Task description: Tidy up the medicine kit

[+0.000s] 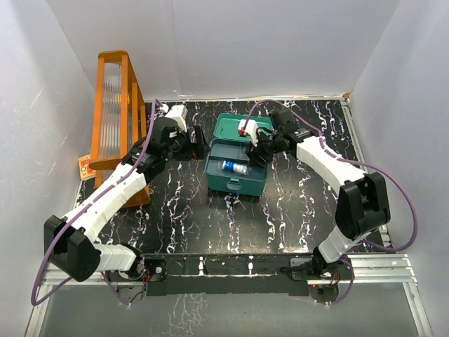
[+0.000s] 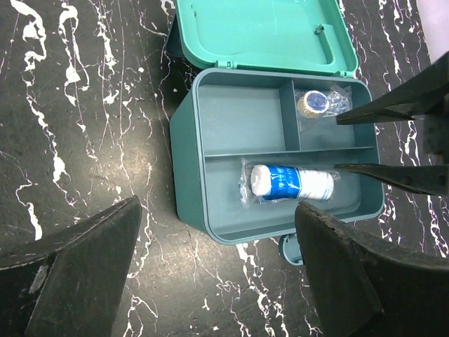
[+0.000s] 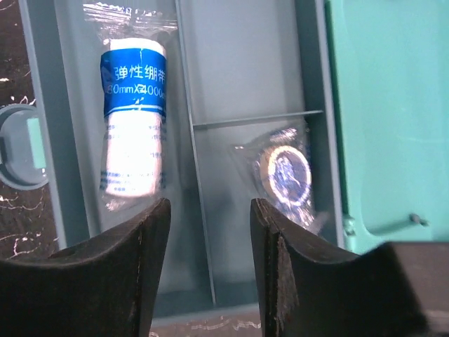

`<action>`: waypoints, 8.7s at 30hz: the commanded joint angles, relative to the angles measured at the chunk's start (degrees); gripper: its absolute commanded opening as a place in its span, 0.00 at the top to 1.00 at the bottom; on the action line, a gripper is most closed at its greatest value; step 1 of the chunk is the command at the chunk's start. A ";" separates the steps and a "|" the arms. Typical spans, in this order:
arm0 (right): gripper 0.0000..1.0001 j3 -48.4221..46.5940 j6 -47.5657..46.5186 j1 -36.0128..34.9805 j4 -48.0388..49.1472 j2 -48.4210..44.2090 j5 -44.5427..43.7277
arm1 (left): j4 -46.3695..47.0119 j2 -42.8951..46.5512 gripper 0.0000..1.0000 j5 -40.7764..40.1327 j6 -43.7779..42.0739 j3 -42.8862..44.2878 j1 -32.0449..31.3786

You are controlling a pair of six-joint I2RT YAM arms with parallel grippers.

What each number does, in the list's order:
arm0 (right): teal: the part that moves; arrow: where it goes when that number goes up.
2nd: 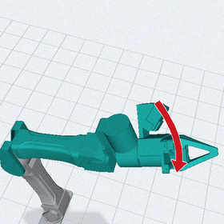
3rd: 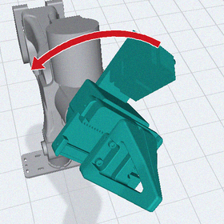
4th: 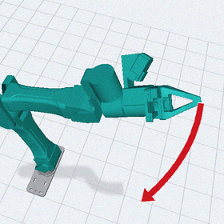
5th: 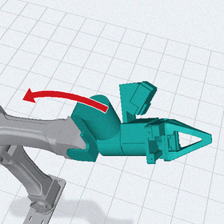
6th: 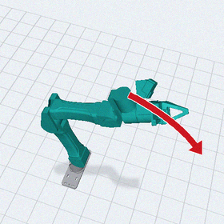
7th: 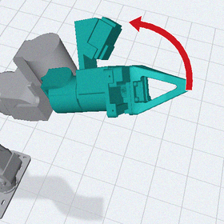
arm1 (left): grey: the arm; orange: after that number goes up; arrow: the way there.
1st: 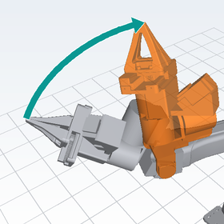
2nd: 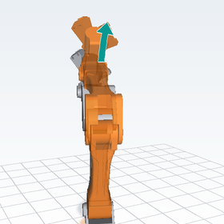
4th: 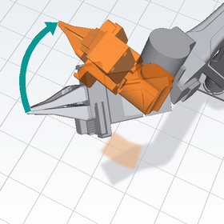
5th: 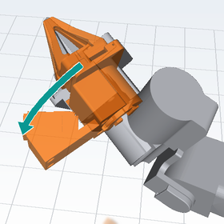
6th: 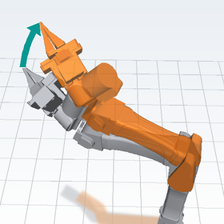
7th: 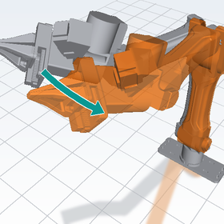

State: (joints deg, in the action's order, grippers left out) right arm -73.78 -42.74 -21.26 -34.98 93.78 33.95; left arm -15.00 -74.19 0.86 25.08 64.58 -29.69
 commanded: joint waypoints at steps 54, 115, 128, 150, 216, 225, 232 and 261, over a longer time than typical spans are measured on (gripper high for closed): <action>0.51 -9.25 88.89 17.13 35.25 22.28 4.08 | -5.46 -12.80 0.08 -7.18 6.29 3.19 2.88; 0.61 10.38 55.29 15.89 50.34 -5.44 8.54 | -3.75 -10.23 0.07 -12.41 -1.79 20.66 5.11; 0.57 13.56 49.60 14.89 49.78 -10.19 10.43 | -1.67 -13.12 0.06 -5.20 -4.64 25.73 5.17; 0.35 -13.49 82.51 15.02 30.88 19.64 -14.01 | -5.68 -19.23 0.09 -5.12 -1.51 20.02 6.48; 0.32 1.14 53.21 13.42 34.81 -3.02 20.28 | -3.16 -13.72 0.09 0.11 2.43 27.02 7.78; 0.27 6.21 48.45 12.04 33.01 -9.93 22.17 | -7.83 -16.57 0.09 0.68 -0.17 29.36 7.75; 0.24 8.10 43.81 10.58 23.95 -14.34 17.69 | -9.44 -17.94 0.09 2.86 -0.82 29.64 7.80; 0.27 24.82 81.68 6.13 17.14 -31.62 -9.66 | -11.33 -7.53 0.09 15.16 -1.38 6.99 7.76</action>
State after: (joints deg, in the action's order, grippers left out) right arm -51.86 26.17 -14.98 -19.77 63.20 27.44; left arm -25.91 -85.41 13.06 23.22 73.97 -22.24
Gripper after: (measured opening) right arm 0.738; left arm 0.916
